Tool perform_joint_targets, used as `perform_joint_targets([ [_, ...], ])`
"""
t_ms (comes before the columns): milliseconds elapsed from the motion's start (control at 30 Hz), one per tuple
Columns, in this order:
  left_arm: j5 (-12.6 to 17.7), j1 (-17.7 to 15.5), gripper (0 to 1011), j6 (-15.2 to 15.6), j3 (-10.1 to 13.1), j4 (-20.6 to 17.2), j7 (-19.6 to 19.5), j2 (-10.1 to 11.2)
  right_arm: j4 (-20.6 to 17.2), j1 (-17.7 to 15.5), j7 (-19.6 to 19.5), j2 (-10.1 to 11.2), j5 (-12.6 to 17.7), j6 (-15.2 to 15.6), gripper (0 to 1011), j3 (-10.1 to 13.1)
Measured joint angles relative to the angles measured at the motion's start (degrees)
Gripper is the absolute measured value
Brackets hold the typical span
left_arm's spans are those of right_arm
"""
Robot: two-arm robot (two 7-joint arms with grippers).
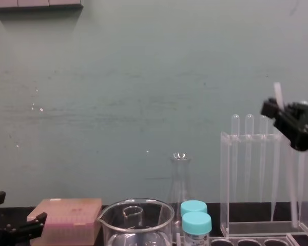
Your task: Pick up the stirring rod with one hand, then place it down.
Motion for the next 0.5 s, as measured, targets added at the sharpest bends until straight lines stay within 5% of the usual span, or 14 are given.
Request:
perform_joint_targets([
  [500,0.0,0.0,1000,0.0,0.0,0.0,0.0,0.0,0.1,-0.5,-1.0,0.0,-0.7,0.4,70,0.6],
])
